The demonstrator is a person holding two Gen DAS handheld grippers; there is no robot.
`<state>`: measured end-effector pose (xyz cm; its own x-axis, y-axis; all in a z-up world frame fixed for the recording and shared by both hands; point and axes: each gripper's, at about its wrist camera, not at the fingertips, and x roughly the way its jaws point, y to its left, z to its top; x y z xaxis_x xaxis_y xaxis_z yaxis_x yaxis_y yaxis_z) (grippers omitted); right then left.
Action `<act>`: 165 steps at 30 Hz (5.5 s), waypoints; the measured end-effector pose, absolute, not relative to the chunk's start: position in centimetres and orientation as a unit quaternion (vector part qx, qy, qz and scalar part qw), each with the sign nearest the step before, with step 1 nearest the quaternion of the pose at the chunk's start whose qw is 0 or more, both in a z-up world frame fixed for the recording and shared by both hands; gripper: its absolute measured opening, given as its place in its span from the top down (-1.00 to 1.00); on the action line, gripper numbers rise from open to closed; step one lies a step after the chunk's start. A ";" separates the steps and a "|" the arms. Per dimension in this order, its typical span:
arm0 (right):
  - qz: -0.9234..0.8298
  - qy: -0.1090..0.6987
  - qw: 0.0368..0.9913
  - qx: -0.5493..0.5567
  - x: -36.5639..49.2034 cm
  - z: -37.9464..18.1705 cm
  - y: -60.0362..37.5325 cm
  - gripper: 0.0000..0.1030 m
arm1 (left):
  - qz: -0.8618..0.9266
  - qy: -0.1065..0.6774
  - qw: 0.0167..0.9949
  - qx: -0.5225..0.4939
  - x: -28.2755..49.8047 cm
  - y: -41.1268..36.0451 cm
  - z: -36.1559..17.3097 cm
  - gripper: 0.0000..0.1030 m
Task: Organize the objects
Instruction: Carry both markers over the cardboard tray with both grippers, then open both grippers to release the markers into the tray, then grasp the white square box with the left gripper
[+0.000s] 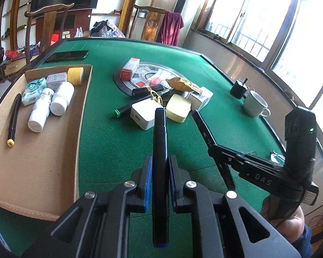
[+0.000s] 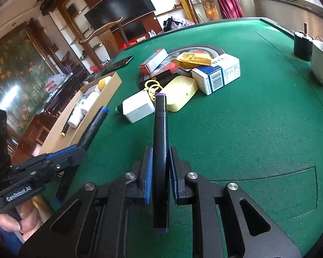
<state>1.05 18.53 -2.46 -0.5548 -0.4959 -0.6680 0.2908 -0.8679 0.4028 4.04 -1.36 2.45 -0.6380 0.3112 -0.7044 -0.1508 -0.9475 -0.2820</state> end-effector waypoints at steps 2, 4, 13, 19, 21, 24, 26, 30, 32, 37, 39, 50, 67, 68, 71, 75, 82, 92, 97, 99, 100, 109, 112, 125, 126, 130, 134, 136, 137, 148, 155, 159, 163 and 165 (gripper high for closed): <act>-0.874 -0.125 0.219 0.415 1.1 -2.5 18.8 0.73 | 0.901 -0.103 0.129 -0.401 4.3 -1.7 2.9 0.75; -0.876 -0.122 0.217 0.414 1.2 -2.2 18.7 0.73 | 0.904 -0.107 0.131 -0.394 4.5 -2.0 3.6 0.75; -0.882 -0.106 0.235 0.394 1.6 1.9 16.3 0.73 | 0.920 -0.141 0.128 -0.343 6.4 -5.2 7.4 0.75; -0.884 -0.087 0.253 0.385 1.8 4.2 13.6 0.73 | 0.923 -0.160 0.117 -0.330 6.9 -8.0 8.2 0.75; -0.880 -0.087 0.258 0.388 1.9 4.3 12.8 0.72 | 0.923 -0.167 0.111 -0.328 7.1 -8.9 8.2 0.75; -0.876 -0.079 0.266 0.394 2.2 4.3 11.5 0.72 | 0.924 -0.176 0.104 -0.323 7.2 -10.3 8.2 0.75; -0.875 -0.068 0.270 0.395 2.4 4.6 10.5 0.72 | 0.924 -0.181 0.099 -0.321 7.3 -11.2 8.2 0.75; -0.874 -0.054 0.281 0.393 2.9 5.5 8.7 0.72 | 0.924 -0.193 0.090 -0.317 7.7 -12.8 8.1 0.75; -0.873 -0.046 0.286 0.392 3.1 5.9 7.7 0.72 | 0.924 -0.199 0.086 -0.315 7.9 -13.7 8.0 0.75; -0.866 -0.026 0.302 0.397 3.5 6.4 4.5 0.72 | 0.922 -0.216 0.077 -0.310 8.1 -16.0 7.6 0.75; -0.863 -0.018 0.308 0.399 3.6 6.6 3.0 0.72 | 0.922 -0.224 0.072 -0.309 8.1 -17.0 7.4 0.75; -0.847 0.026 0.329 0.416 3.6 6.5 -4.6 0.72 | 0.915 -0.264 0.036 -0.305 8.4 -23.1 5.6 0.75; -0.819 0.013 0.306 0.485 -0.6 1.5 -11.7 0.72 | 0.886 -0.283 -0.005 -0.368 4.5 -27.7 0.2 0.75; -0.817 0.014 0.306 0.489 -0.7 1.2 -12.1 0.72 | 0.885 -0.284 -0.007 -0.370 4.4 -27.8 -0.1 0.75; -0.813 0.014 0.300 0.498 -0.8 0.2 -12.9 0.72 | 0.882 -0.283 -0.011 -0.377 3.9 -27.7 -0.7 0.75; -0.813 0.014 0.288 0.506 -1.2 -0.8 -13.5 0.72 | 0.882 -0.275 -0.011 -0.383 3.7 -27.6 -1.1 0.75; -0.813 0.014 0.276 0.512 -2.0 -2.1 -14.0 0.71 | 0.883 -0.267 -0.014 -0.387 3.5 -27.4 -1.4 0.74; -0.810 0.007 0.281 0.515 -2.0 -3.0 -14.3 0.71 | 0.885 -0.260 -0.011 -0.386 3.5 -27.3 -1.4 0.74; -0.809 0.008 0.286 0.513 -1.7 -3.1 -14.5 0.71 | 0.885 -0.261 -0.011 -0.386 3.5 -27.3 -1.4 0.73; -0.808 0.009 0.289 0.513 -1.7 -3.1 -14.5 0.71 | 0.884 -0.263 -0.012 -0.386 3.5 -27.3 -1.4 0.73; -0.808 0.011 0.289 0.513 -1.6 -3.1 -14.6 0.71 | 0.884 -0.265 -0.013 -0.385 3.6 -27.4 -1.4 0.73; -0.811 -0.014 0.294 0.506 -1.3 -2.8 -12.1 0.70 | 0.889 -0.267 -0.010 -0.373 4.2 -27.5 -0.2 0.72; -0.813 -0.034 0.298 0.500 -1.3 -2.3 -10.5 0.70 | 0.892 -0.258 -0.004 -0.370 4.2 -26.5 0.7 0.72; -0.831 -0.137 0.294 0.452 -1.0 0.9 2.5 0.69 | 0.912 -0.158 0.077 -0.370 3.2 -16.3 4.3 0.20; -0.833 -0.144 0.287 0.450 -1.1 0.9 3.8 0.69 | 0.913 -0.149 0.081 -0.370 3.1 -15.2 4.4 0.15; -0.839 -0.184 0.261 0.440 -1.5 0.9 8.8 0.69 | 0.909 -0.118 0.106 -0.386 2.0 -10.4 4.2 0.11; -0.847 -0.206 0.233 0.432 -2.2 0.6 13.2 0.69 | 0.901 -0.087 0.128 -0.406 0.9 -6.5 3.5 0.11; -0.850 -0.215 0.222 0.427 -2.2 0.4 15.1 0.69 | 0.899 -0.074 0.136 -0.409 0.1 -4.8 3.4 0.09; -0.851 -0.220 0.217 0.424 -2.2 0.3 16.1 0.69 | 0.898 -0.070 0.139 -0.411 -0.3 -4.3 3.3 0.01; -0.842 -0.310 0.173 0.405 -1.7 -2.5 26.6 -0.01 | 0.908 0.009 0.116 -0.403 -6.8 1.1 2.7 -0.22; -0.830 -0.333 0.190 0.404 -1.9 -3.4 28.3 -0.01 | 0.892 0.091 0.122 -0.426 -9.2 3.8 0.3 -0.17; -0.828 -0.332 0.202 0.403 -1.8 -3.7 28.1 -0.01 | 0.888 0.099 0.125 -0.431 -9.6 3.9 -0.6 -0.17; -0.832 -0.331 0.202 0.398 -1.8 -3.6 28.1 -0.01 | 0.889 0.084 0.136 -0.429 -9.3 3.3 -0.8 -0.17; -0.834 -0.328 0.200 0.396 -1.8 -3.6 28.0 -0.01 | 0.890 0.102 0.140 -0.421 -8.4 3.8 -1.0 -0.17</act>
